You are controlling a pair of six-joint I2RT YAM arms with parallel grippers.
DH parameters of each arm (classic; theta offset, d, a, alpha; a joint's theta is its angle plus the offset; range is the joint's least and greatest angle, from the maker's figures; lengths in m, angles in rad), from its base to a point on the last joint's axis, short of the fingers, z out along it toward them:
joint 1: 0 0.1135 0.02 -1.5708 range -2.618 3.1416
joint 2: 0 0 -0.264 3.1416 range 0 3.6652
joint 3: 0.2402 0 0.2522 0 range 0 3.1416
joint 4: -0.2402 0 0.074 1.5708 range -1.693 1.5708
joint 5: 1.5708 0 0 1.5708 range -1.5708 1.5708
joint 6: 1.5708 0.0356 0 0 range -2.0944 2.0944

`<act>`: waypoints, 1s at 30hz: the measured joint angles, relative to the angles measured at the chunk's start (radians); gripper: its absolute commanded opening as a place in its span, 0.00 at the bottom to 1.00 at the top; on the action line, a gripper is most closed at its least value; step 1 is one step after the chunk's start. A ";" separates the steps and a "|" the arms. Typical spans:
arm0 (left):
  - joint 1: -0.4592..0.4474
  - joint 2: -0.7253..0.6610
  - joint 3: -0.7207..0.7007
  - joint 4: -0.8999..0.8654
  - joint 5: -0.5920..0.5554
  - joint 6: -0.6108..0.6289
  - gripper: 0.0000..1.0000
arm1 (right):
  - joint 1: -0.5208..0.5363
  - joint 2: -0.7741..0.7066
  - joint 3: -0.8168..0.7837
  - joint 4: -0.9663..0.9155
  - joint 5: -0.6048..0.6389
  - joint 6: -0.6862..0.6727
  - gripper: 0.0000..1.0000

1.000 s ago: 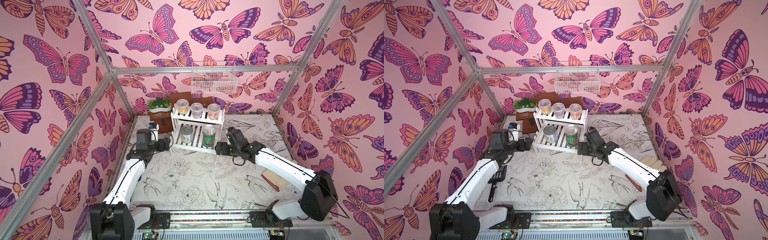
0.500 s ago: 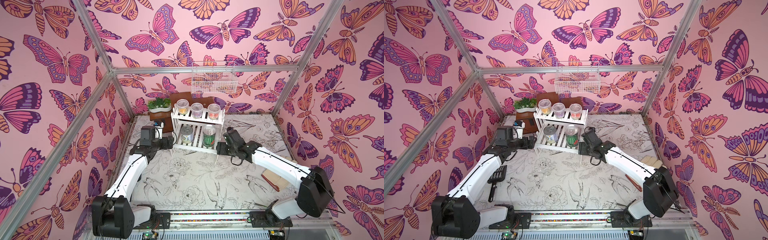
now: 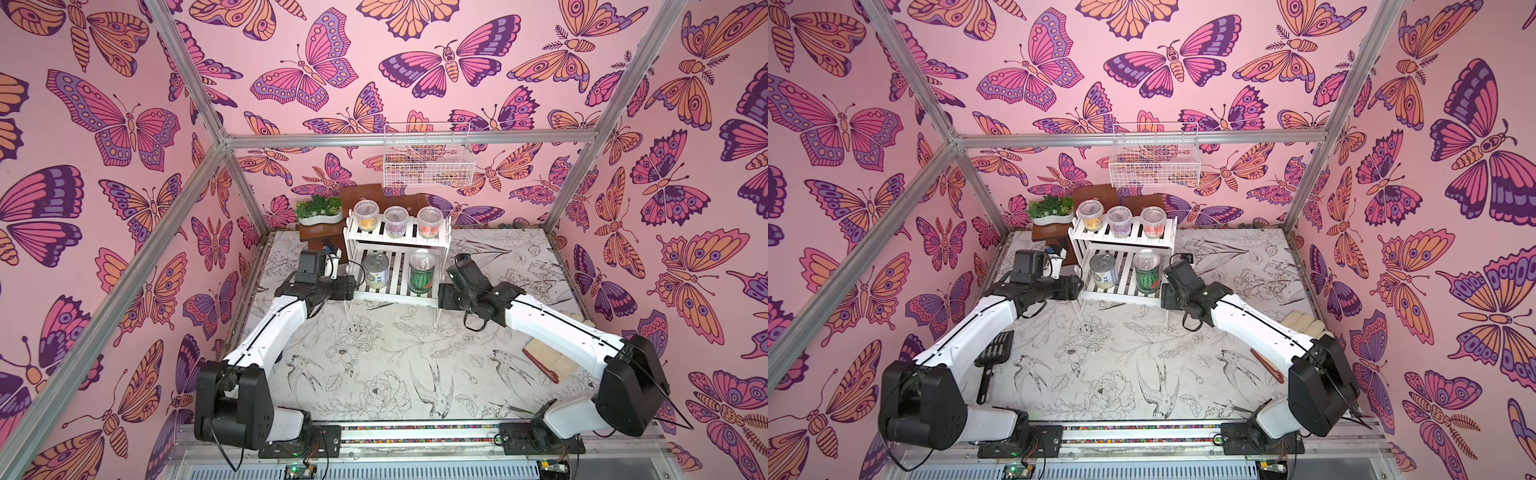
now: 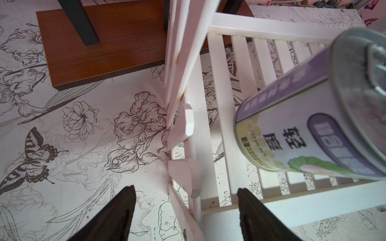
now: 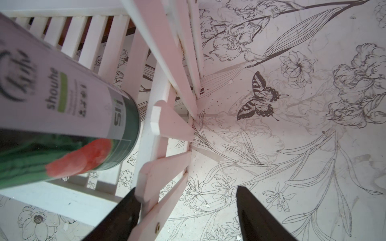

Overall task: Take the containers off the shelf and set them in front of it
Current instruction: Adjust the shelf at the center of the board.

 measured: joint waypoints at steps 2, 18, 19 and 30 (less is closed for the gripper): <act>-0.005 0.000 0.000 0.000 0.000 -0.008 0.72 | -0.007 -0.006 -0.001 -0.006 0.010 -0.004 0.73; -0.133 -0.008 -0.023 -0.001 -0.002 -0.069 0.55 | -0.121 -0.047 -0.013 -0.031 0.021 -0.094 0.72; -0.138 -0.008 -0.023 0.000 -0.003 -0.072 0.55 | -0.125 -0.047 -0.013 -0.031 0.019 -0.100 0.72; -0.153 -0.040 -0.023 -0.001 -0.038 -0.105 0.81 | -0.140 -0.077 -0.013 -0.039 -0.047 -0.159 0.92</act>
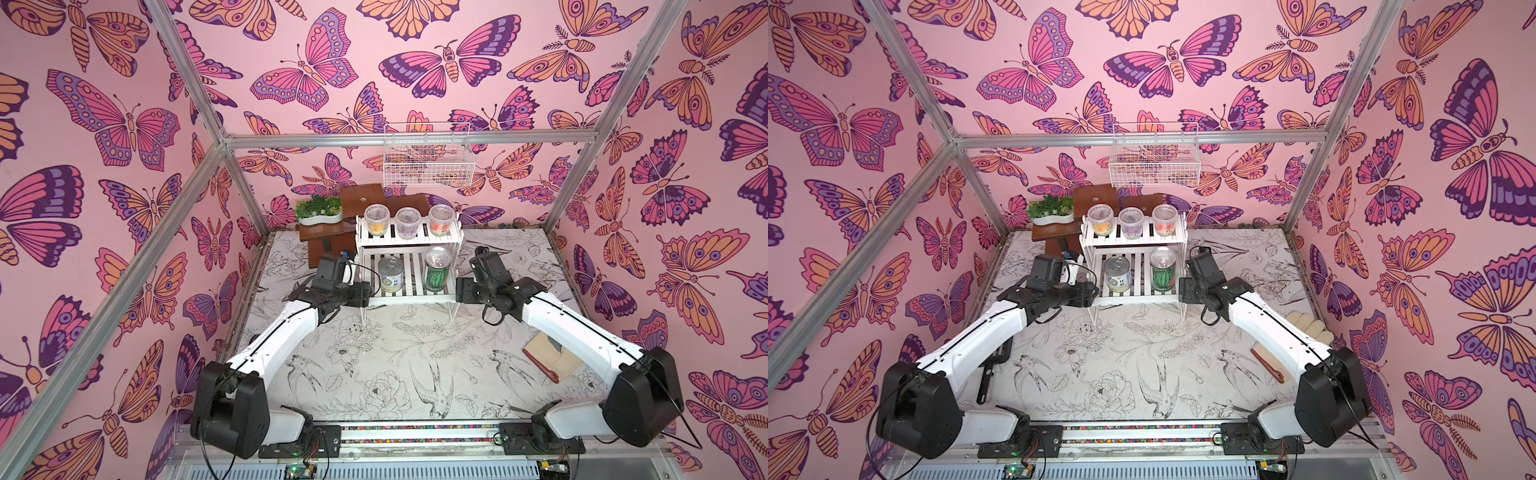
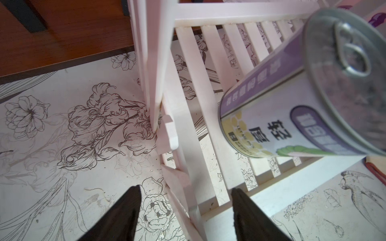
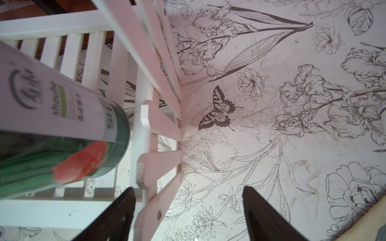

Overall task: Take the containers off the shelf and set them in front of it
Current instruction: 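Adjust the shelf at the center of the board, then pick up a container from the shelf.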

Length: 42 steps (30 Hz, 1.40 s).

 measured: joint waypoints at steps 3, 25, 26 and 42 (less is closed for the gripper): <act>0.000 -0.032 0.000 0.000 -0.013 -0.006 0.85 | 0.000 -0.040 -0.002 0.001 -0.033 -0.023 0.98; 0.014 -0.223 0.064 -0.102 0.023 -0.020 1.00 | -0.013 -0.109 0.340 -0.040 -0.222 -0.349 0.99; 0.023 -0.224 0.064 -0.103 0.033 -0.024 1.00 | -0.015 -0.087 0.354 -0.027 -0.236 -0.362 0.99; 0.067 -0.278 0.037 -0.100 0.073 -0.068 1.00 | -0.018 0.106 0.406 0.184 -0.247 -0.440 0.99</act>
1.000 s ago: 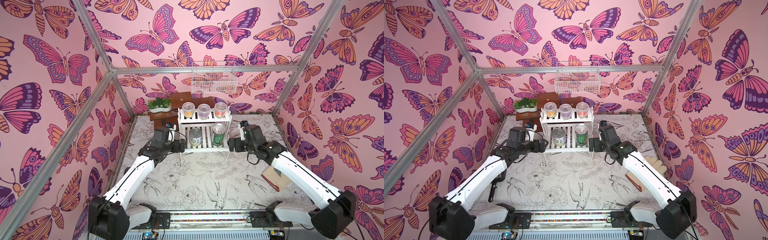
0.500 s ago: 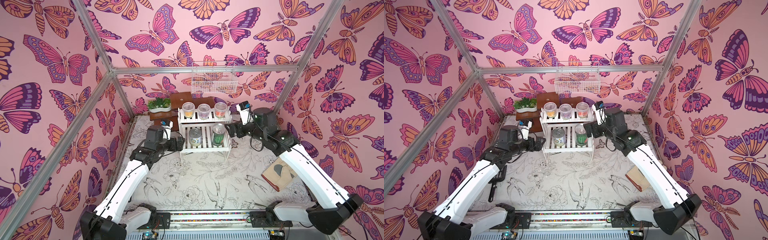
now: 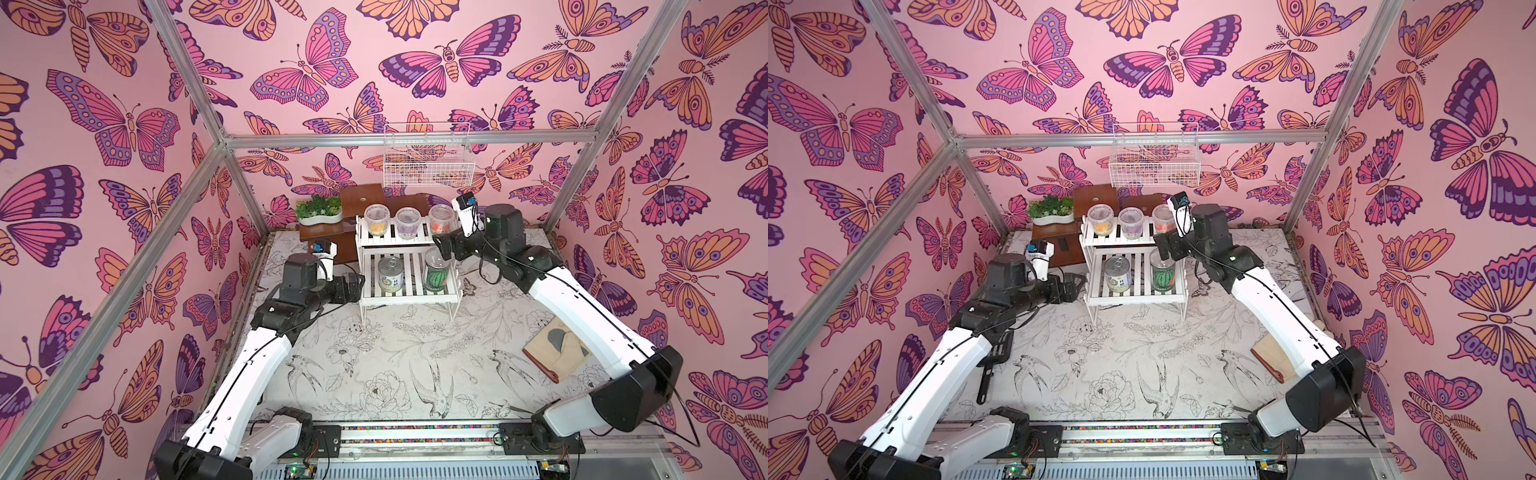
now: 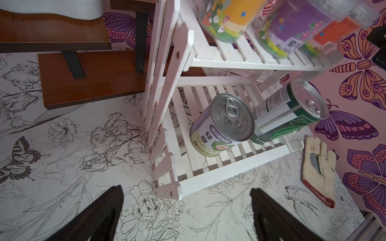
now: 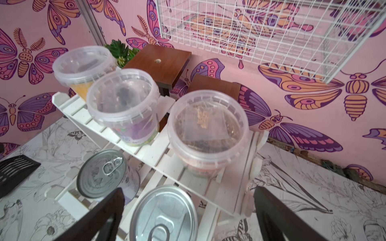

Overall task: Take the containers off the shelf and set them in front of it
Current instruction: 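Pick up a container from the shelf.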

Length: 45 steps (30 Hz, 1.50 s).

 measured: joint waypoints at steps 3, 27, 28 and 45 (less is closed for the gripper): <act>0.001 0.005 -0.008 0.002 0.010 0.000 1.00 | 0.000 0.032 0.022 0.026 0.005 -0.005 0.99; 0.017 0.020 -0.030 0.008 0.014 0.000 1.00 | -0.035 0.191 0.144 0.102 0.027 0.000 0.69; 0.019 0.020 -0.031 0.008 0.014 0.000 1.00 | -0.039 0.193 0.144 0.102 0.022 0.003 0.65; 0.021 0.005 -0.042 0.007 0.009 -0.016 1.00 | -0.054 0.186 0.145 0.093 -0.050 0.040 0.43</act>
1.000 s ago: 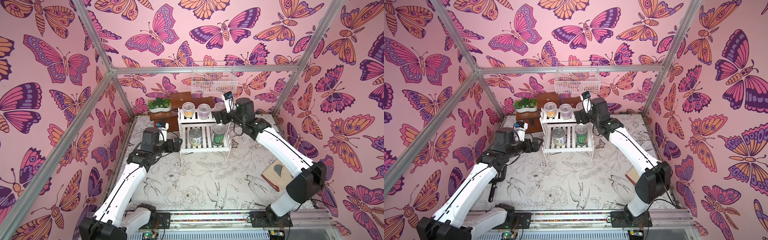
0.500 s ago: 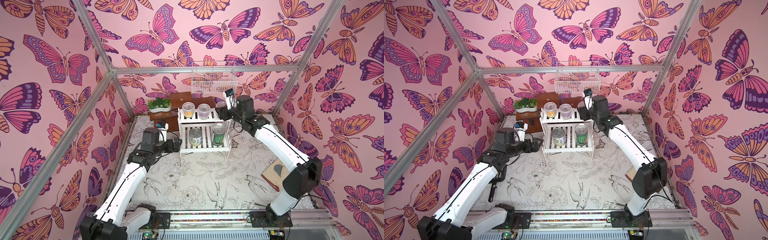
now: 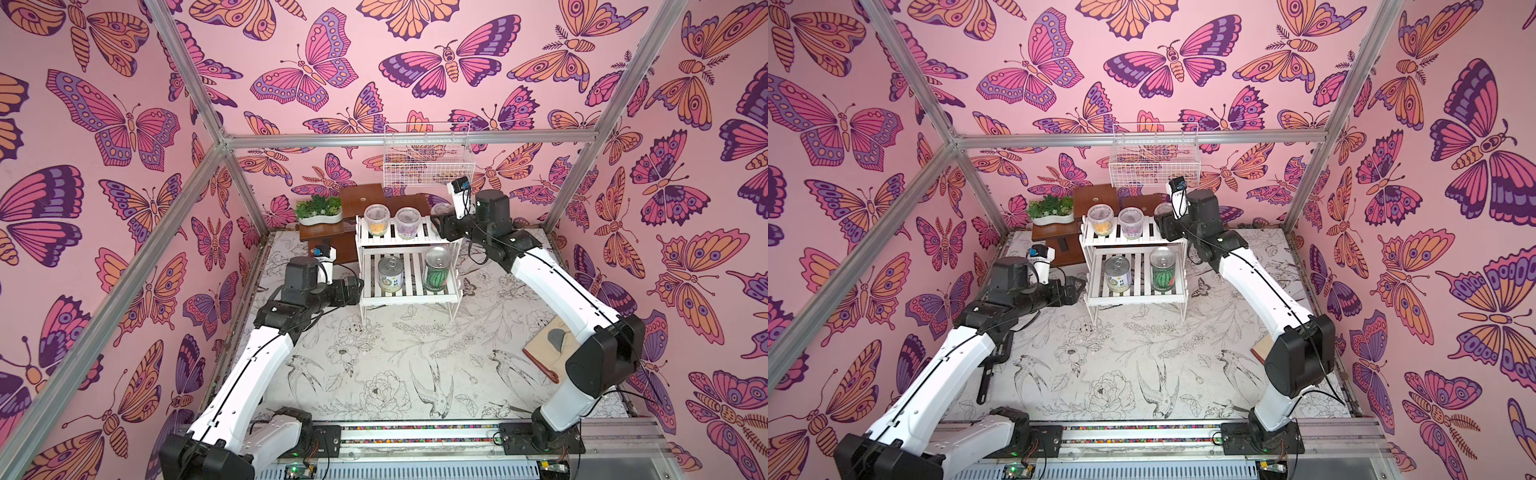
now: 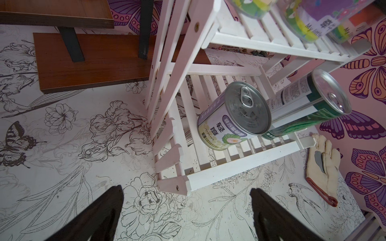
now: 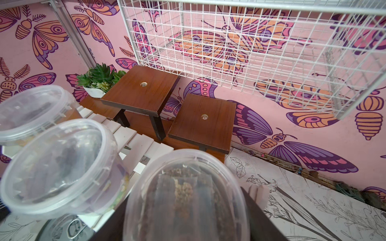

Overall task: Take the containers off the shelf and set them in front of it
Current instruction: 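Pick up a container from the shelf, then place the container at the center of the board.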

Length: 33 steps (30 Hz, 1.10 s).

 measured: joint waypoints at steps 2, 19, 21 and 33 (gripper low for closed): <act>0.000 -0.009 0.000 0.000 0.000 -0.003 1.00 | 0.000 -0.016 -0.001 -0.012 -0.009 0.010 0.42; 0.001 -0.013 -0.020 0.003 -0.015 -0.008 1.00 | 0.097 -0.510 -0.279 -0.117 -0.015 0.019 0.43; 0.001 -0.013 -0.028 0.003 -0.010 -0.005 1.00 | 0.140 -0.564 -0.342 -0.137 0.006 0.019 0.43; 0.001 -0.028 -0.084 0.007 0.001 0.025 1.00 | 0.418 -0.772 -0.820 -0.089 0.210 0.069 0.43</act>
